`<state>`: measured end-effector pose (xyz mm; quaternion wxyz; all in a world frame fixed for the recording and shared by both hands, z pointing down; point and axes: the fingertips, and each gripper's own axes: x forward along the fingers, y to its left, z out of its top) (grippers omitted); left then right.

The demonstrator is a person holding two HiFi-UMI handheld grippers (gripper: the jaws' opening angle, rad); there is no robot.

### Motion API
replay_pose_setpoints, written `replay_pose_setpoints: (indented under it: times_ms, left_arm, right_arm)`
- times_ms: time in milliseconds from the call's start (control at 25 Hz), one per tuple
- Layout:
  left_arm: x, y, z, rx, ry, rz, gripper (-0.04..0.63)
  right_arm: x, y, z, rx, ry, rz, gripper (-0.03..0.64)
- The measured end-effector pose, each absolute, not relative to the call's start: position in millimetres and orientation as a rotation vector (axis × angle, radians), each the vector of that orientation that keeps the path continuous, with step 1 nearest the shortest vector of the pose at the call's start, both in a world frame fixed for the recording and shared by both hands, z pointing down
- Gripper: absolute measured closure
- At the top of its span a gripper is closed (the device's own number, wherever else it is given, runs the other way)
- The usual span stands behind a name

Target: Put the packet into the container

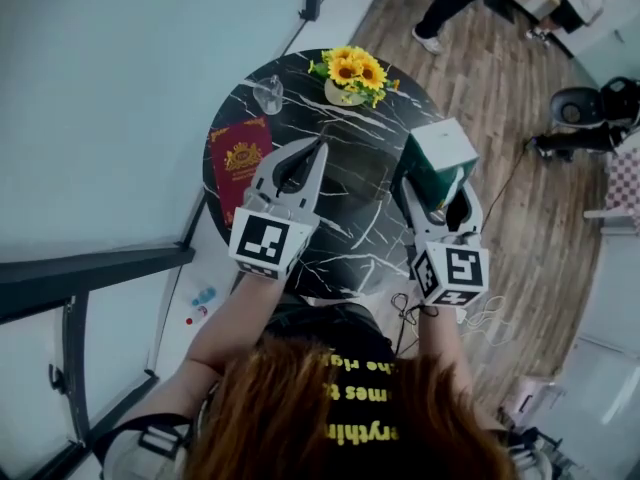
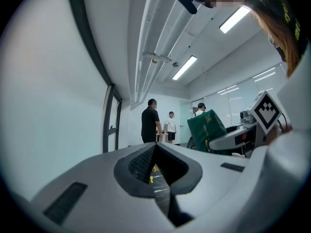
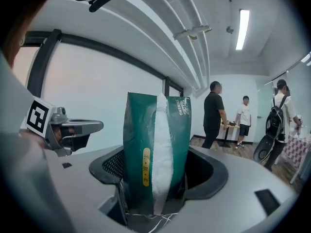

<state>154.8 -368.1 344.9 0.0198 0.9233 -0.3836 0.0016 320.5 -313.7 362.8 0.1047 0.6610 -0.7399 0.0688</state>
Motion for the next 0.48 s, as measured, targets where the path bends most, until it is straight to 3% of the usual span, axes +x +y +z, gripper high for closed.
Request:
replay_pose_setpoints:
  times_ms: [200, 480]
  left_arm:
    - [143, -379, 352, 2.846, -1.184, -0.005, 0.594]
    - [135, -387, 364, 2.827, -1.146, 0.005, 0.595]
  right_arm:
    - [313, -335, 386, 1.885, -2.096, 0.251, 0.259]
    - [313, -362, 473, 1.754, -1.946, 0.571, 0.259]
